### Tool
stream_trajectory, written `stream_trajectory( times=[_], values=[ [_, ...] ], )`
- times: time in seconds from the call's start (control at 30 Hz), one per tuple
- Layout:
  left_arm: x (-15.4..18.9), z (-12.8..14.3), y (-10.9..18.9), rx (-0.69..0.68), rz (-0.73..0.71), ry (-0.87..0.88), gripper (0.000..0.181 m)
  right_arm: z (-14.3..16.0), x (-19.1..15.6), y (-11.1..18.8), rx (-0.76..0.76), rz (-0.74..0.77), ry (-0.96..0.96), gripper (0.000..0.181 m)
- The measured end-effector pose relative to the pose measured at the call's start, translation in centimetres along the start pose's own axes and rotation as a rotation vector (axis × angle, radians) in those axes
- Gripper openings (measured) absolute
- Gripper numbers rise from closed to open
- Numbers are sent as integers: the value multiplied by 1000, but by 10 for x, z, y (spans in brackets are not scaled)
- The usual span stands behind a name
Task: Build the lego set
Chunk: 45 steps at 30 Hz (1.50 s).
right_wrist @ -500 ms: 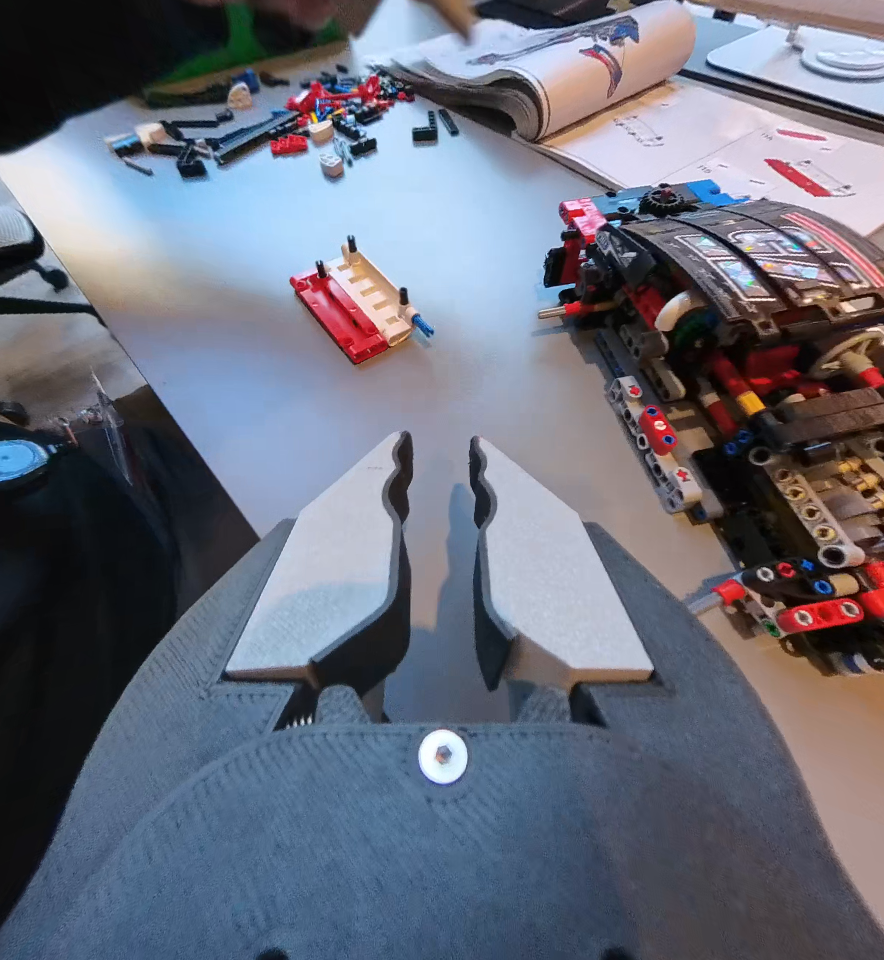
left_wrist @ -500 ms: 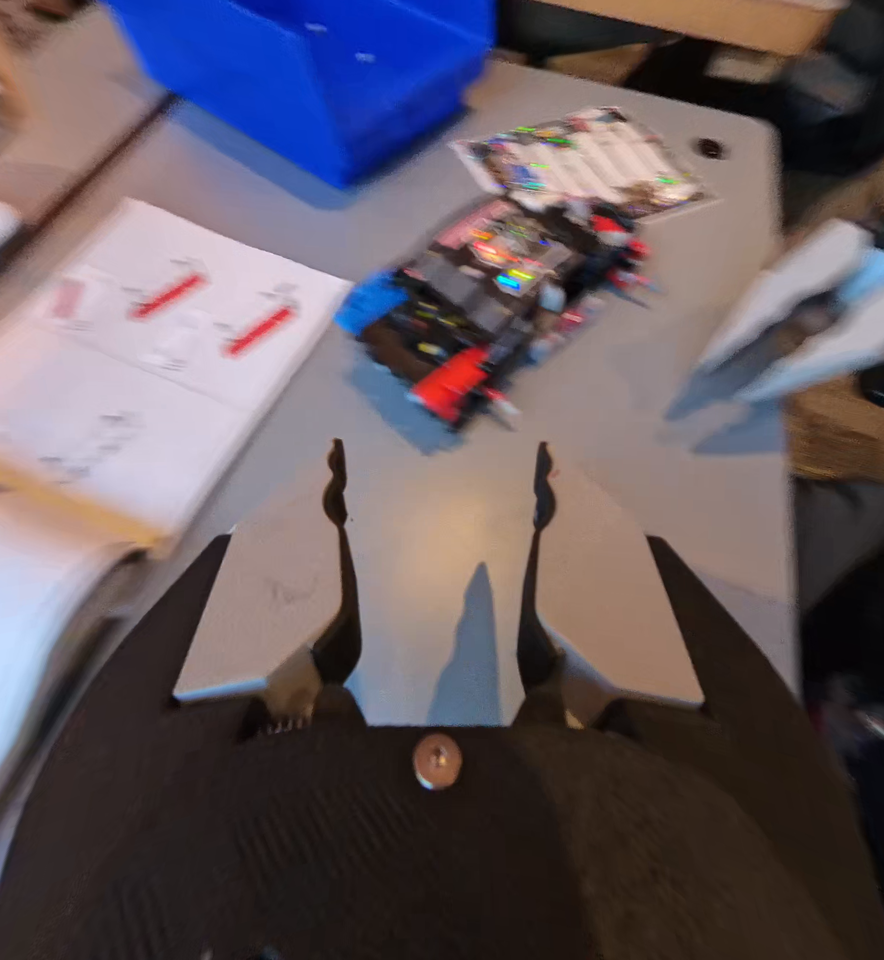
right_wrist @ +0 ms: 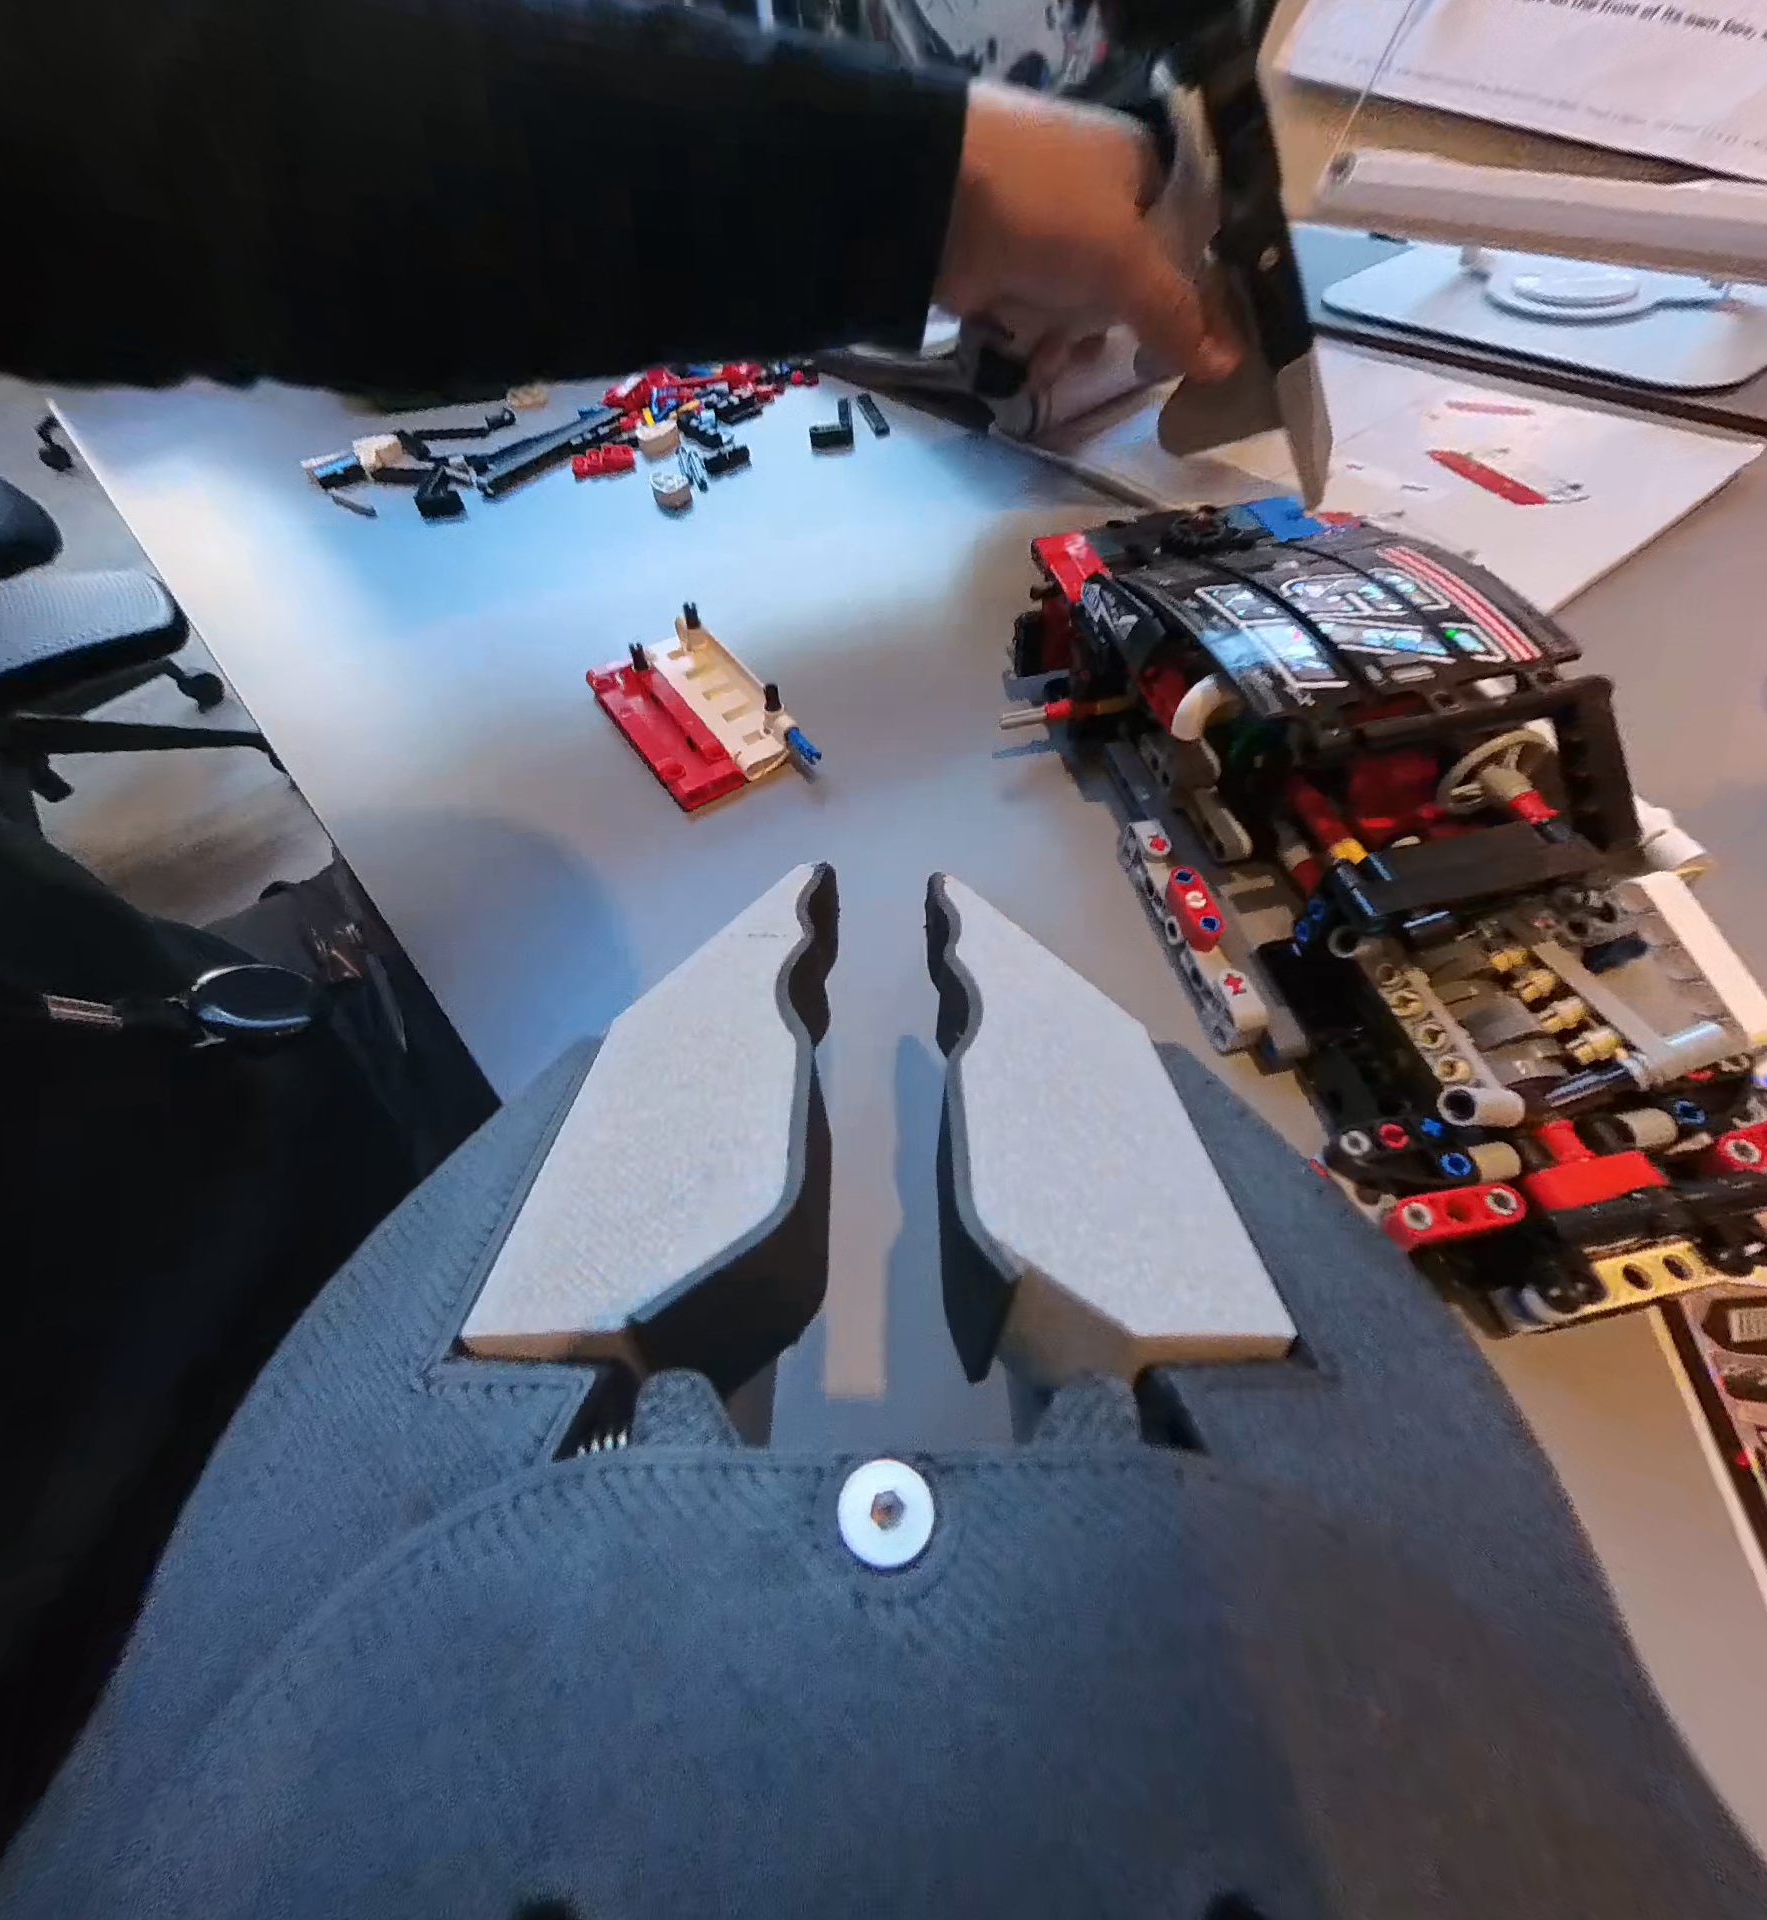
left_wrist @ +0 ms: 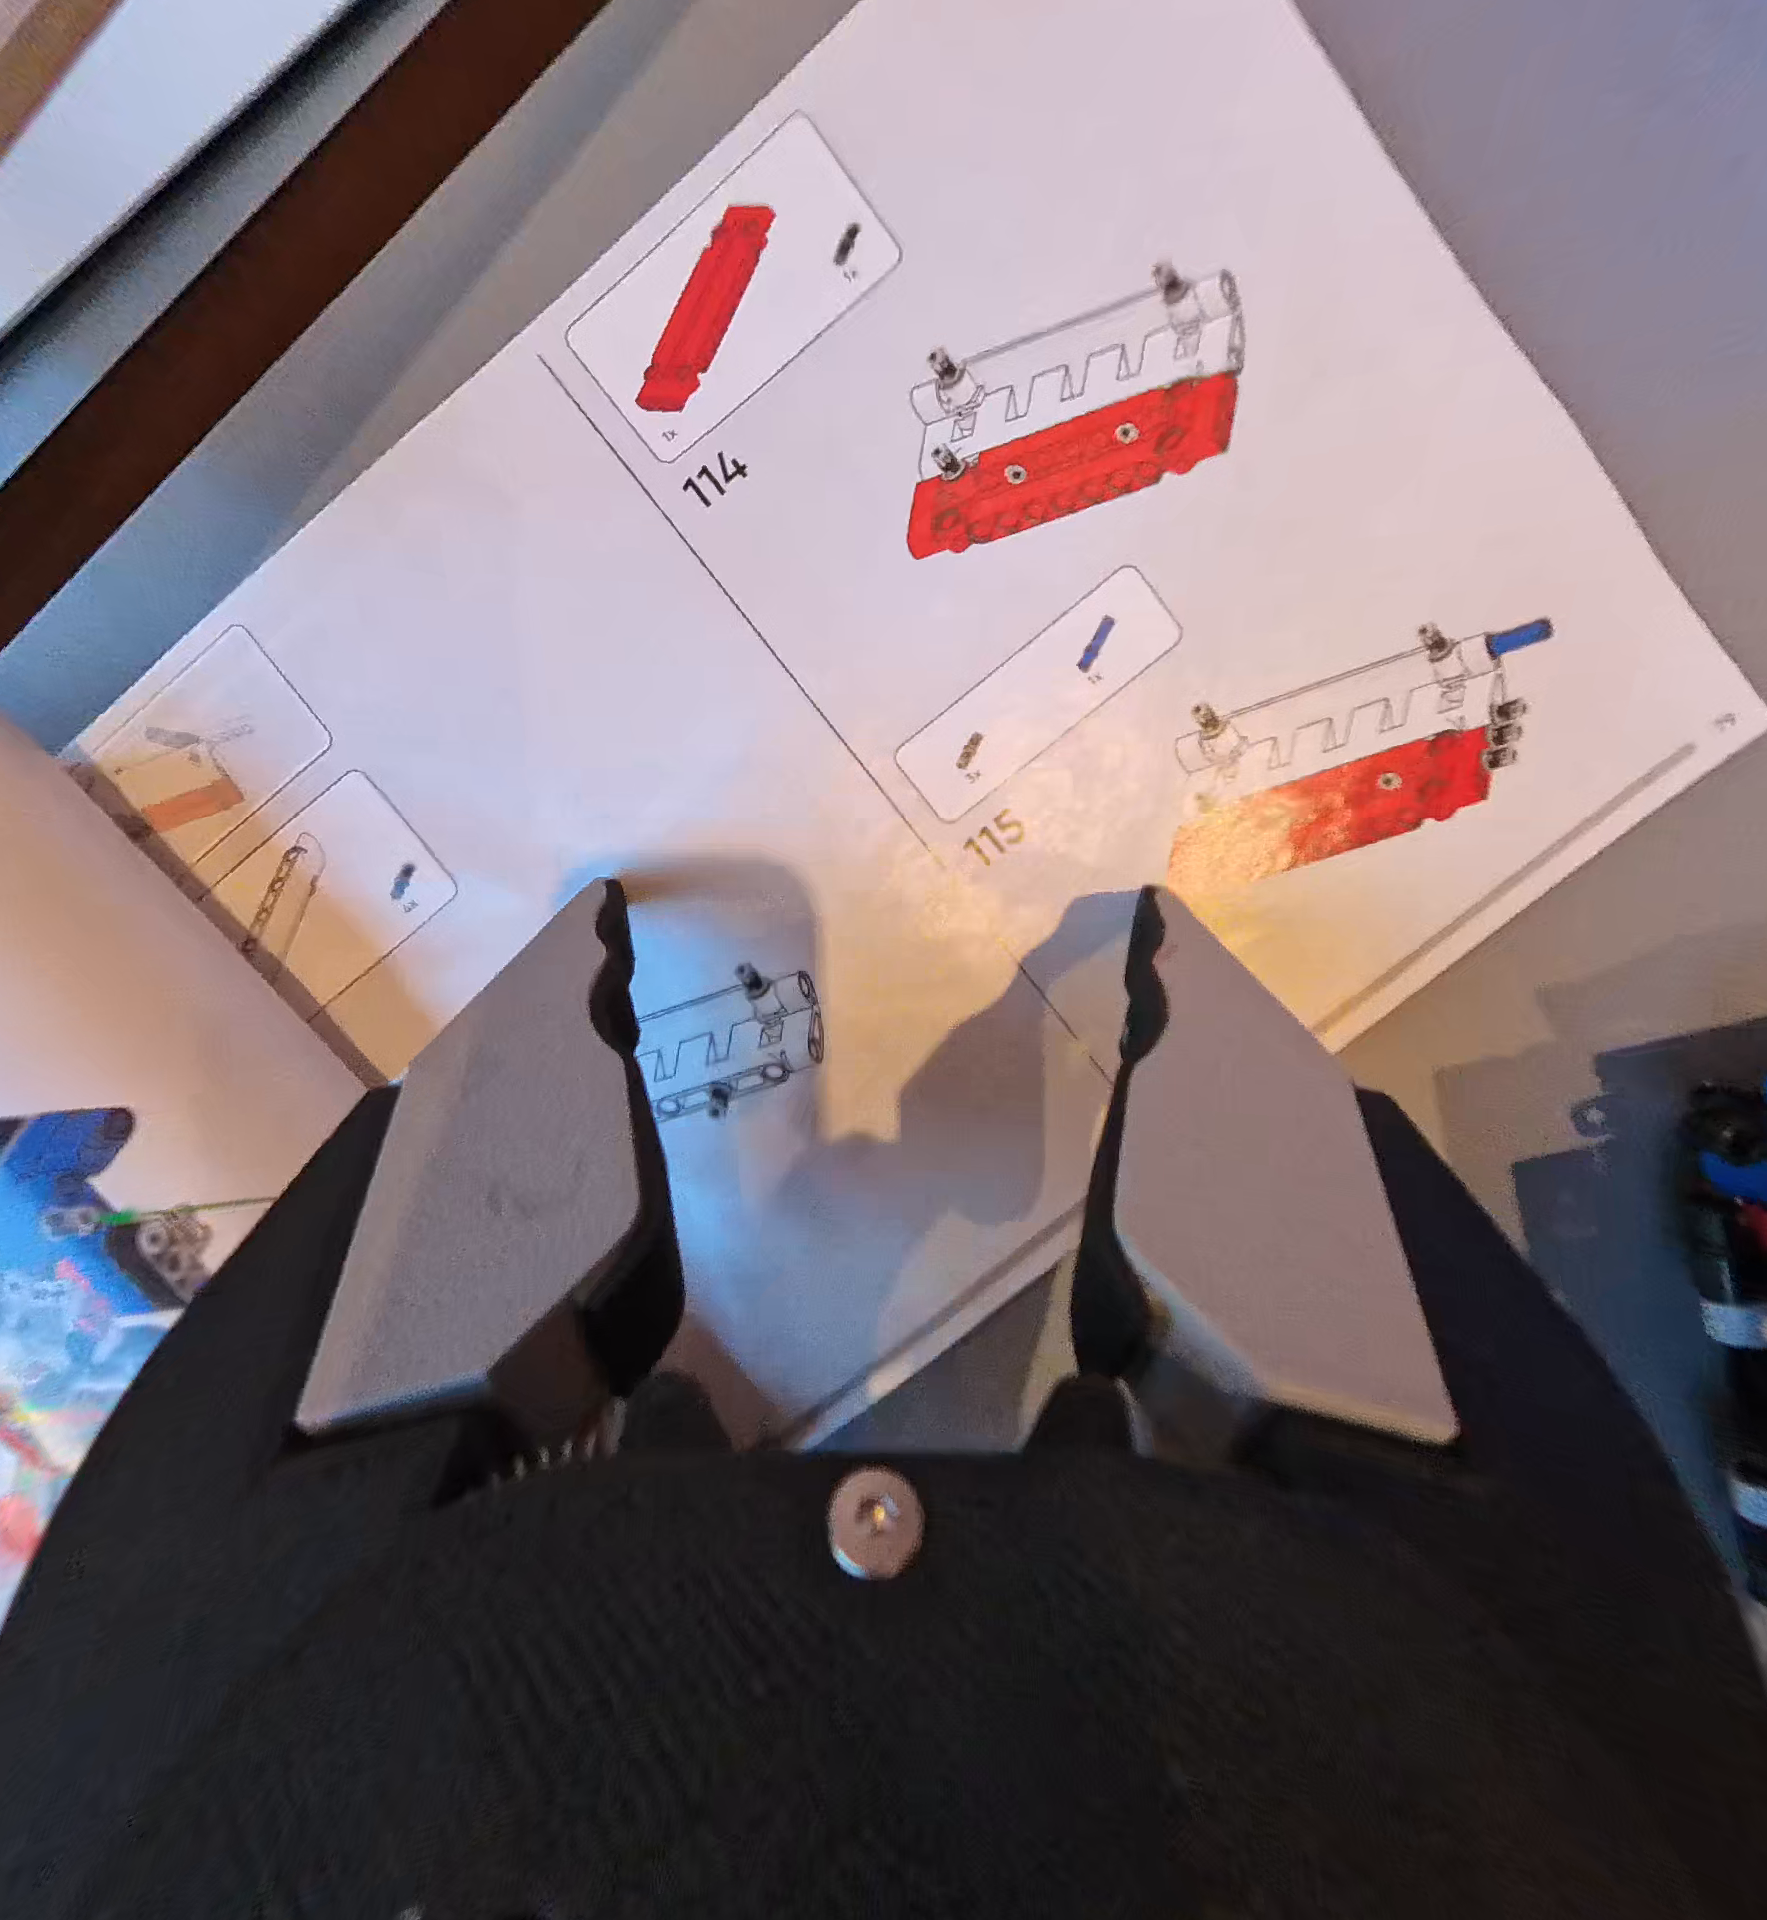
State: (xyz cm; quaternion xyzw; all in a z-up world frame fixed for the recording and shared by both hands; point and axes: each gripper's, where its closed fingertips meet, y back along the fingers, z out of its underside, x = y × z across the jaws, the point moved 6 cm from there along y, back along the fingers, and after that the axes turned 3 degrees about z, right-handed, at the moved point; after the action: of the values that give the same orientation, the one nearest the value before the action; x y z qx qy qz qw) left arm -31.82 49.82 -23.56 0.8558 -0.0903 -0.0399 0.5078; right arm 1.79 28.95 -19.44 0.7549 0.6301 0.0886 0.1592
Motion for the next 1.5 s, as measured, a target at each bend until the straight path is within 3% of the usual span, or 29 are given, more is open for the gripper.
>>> stream_trajectory(
  times=[0.1,0.13,0.2,0.23,0.33,0.47,0.57,0.67,0.73,0.93,1.07,1.13,1.2,1.3,1.33,1.37,1.4,1.5],
  values=[
    [-2,9,0,142,12,6,89,-13,11,1,4,-25,15,15],
    [-5,10,2,160,3,13,74,-22,18,-1,-5,-29,31,17],
    [-9,14,5,176,-11,13,0,-44,36,-9,-48,-43,60,22],
    [-10,15,5,206,-1,16,0,-56,48,-17,-75,-34,88,20],
    [-13,16,5,211,42,48,0,-87,96,-56,-183,37,188,28],
    [-15,18,5,242,96,89,0,-114,160,-138,-402,55,350,30],
    [-16,19,5,270,113,105,0,-107,196,-207,-618,50,313,55],
    [-15,20,5,275,101,95,0,-86,207,-250,-779,6,282,66],
    [-16,20,5,273,119,105,0,-76,214,-260,-852,1,297,81],
    [-12,22,10,251,219,115,0,-72,215,-263,-794,-40,221,67],
    [-3,11,45,362,449,146,0,-74,215,-263,-887,-15,216,72],
    [-3,9,62,393,450,102,0,-75,212,-267,-888,-21,207,73],
    [-5,14,60,343,393,74,0,-75,209,-271,-868,-33,221,72],
    [1,32,44,212,434,39,0,-76,207,-273,-869,-47,239,72],
    [4,38,41,183,436,15,4,-76,207,-274,-880,-50,243,72],
    [6,43,39,165,425,-17,55,-77,206,-274,-892,-54,248,71],
    [7,46,37,158,387,-36,78,-77,205,-275,-902,-60,255,68],
    [13,50,39,137,345,-115,83,-79,198,-276,-927,-79,285,53]
  ],
)
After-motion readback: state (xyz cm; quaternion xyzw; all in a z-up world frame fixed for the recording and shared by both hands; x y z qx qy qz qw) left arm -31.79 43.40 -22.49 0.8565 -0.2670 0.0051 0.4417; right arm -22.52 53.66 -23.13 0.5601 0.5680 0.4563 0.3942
